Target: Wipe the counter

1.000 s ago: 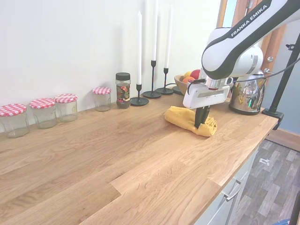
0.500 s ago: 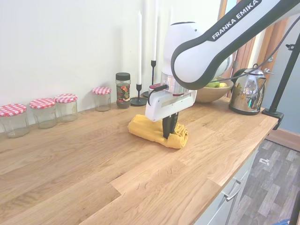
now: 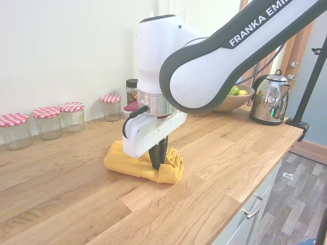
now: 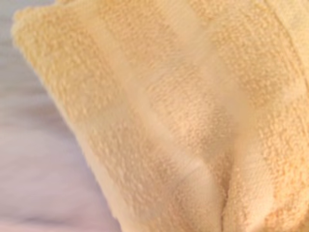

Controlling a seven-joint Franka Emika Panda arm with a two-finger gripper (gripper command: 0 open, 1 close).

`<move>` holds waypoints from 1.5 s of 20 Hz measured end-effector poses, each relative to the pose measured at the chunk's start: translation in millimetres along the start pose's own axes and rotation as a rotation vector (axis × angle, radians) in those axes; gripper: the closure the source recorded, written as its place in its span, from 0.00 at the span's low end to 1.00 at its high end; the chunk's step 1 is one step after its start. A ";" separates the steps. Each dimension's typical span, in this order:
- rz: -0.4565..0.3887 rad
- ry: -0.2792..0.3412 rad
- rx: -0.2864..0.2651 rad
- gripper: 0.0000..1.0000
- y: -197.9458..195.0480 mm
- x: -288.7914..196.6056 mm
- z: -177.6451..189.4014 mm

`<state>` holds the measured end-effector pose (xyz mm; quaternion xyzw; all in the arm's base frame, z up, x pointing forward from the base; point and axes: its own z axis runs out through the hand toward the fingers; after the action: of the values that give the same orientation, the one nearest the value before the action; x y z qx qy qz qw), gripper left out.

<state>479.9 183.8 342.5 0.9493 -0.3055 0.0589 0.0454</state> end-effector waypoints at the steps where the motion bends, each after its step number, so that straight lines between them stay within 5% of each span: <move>1: -0.017 0.007 -0.004 1.00 -5.3 -8.8 -1.3; 13: 0.007 0.011 -0.024 1.00 -0.4 -3.6 2.0; 30: 0.188 -0.058 0.023 1.00 111.0 121.3 28.6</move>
<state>515.1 20.8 336.7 0.9182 -0.3936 0.0391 0.0199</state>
